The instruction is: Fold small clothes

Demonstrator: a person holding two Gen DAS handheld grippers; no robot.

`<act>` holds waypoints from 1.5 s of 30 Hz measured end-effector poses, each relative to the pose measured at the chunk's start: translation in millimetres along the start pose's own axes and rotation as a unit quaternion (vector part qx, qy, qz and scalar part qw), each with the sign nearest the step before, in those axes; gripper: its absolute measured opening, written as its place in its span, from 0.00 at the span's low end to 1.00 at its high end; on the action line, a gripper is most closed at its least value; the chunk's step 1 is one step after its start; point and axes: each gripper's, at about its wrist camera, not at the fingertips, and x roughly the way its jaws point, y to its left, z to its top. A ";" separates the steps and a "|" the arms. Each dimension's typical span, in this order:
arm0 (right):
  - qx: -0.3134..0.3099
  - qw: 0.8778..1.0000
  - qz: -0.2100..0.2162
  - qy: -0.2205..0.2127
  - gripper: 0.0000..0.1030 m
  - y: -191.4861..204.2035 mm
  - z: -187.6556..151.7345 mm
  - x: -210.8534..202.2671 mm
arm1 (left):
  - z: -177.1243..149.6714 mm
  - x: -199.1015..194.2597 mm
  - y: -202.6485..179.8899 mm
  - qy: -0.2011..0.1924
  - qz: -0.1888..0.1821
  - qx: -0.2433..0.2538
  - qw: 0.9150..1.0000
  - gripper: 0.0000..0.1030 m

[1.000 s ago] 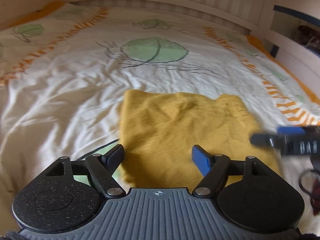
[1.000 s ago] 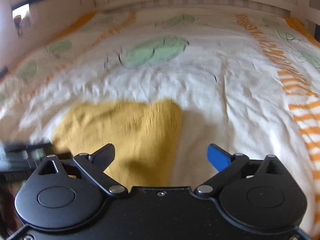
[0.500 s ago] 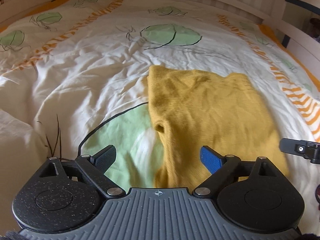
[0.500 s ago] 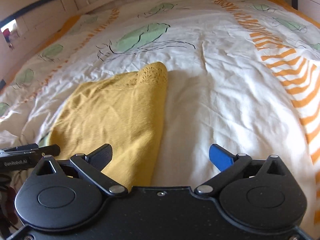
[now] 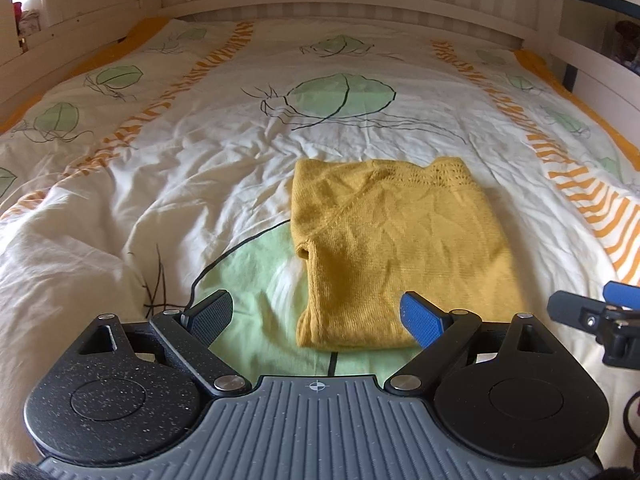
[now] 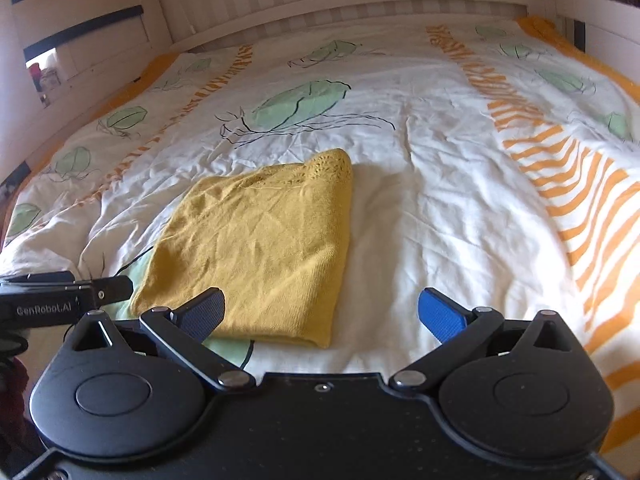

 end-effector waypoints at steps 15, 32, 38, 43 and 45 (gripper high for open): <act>-0.022 1.000 -0.007 -0.013 0.99 20.8 -11.4 -20.3 | -18.7 -17.4 -1.4 0.011 -0.006 -0.003 1.000 0.88; -0.009 0.999 -0.026 0.030 0.99 21.0 -20.9 -19.5 | -28.3 -14.1 0.5 0.040 -0.009 -0.010 0.999 0.88; -0.009 0.999 -0.020 0.034 0.99 21.0 -18.9 -17.5 | -27.6 -12.7 1.2 0.046 -0.011 -0.011 0.999 0.88; -0.007 0.999 -0.015 0.040 0.99 22.0 -18.5 -14.2 | -26.9 -11.4 2.1 0.051 -0.012 -0.013 0.999 0.88; -0.006 0.999 -0.013 0.042 0.99 21.4 -18.1 -13.3 | -26.6 -10.4 2.8 0.053 -0.012 -0.014 0.998 0.88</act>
